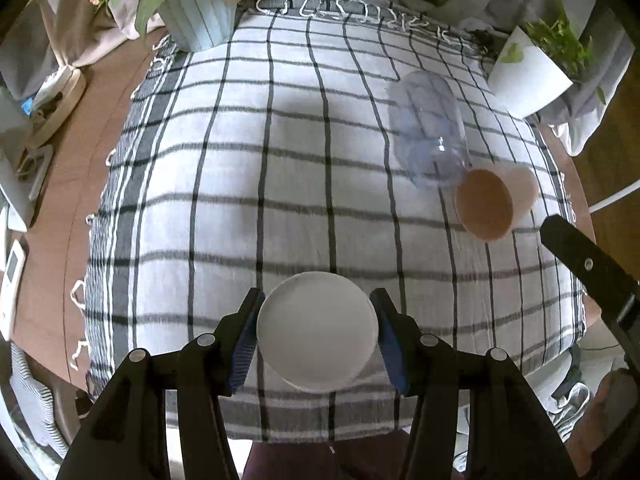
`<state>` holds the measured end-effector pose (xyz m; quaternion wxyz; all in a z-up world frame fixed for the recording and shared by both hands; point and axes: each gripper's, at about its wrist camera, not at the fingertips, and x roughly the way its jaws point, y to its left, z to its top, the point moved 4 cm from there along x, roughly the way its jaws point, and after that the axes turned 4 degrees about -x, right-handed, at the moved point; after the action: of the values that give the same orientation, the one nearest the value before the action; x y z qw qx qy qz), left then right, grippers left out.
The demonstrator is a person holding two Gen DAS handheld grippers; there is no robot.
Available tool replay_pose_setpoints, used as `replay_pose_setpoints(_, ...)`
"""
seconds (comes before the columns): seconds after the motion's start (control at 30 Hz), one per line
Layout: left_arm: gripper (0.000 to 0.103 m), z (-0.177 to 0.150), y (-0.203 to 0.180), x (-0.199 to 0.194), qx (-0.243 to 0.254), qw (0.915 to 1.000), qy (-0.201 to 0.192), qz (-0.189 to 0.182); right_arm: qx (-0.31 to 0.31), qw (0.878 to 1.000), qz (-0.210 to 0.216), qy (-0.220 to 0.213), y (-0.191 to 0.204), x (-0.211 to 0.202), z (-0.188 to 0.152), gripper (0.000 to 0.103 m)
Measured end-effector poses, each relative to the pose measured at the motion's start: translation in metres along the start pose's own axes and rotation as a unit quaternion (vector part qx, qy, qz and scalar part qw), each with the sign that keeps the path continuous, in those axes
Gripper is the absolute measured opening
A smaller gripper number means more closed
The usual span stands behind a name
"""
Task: Flip cup upside down
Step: 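Rotate the paper cup with the left gripper so its mouth faces down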
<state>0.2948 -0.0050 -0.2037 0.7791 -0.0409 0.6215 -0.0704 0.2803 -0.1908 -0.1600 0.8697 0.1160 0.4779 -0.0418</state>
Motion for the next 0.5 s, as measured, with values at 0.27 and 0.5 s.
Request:
replay_pose_setpoints(0.27, 0.054, -0.016, -0.005, 0.002, 0.0, 1.0, -0.003, 0.005, -0.013, 1.0, -0.003, 0.002, -0.003, -0.005, -0.01, 0.076)
replay_pose_setpoints(0.5, 0.059, -0.02, -0.004, 0.003, -0.012, 0.9998, -0.012, 0.001, -0.018, 1.0, -0.001, 0.002, -0.005, -0.006, -0.015, 0.076)
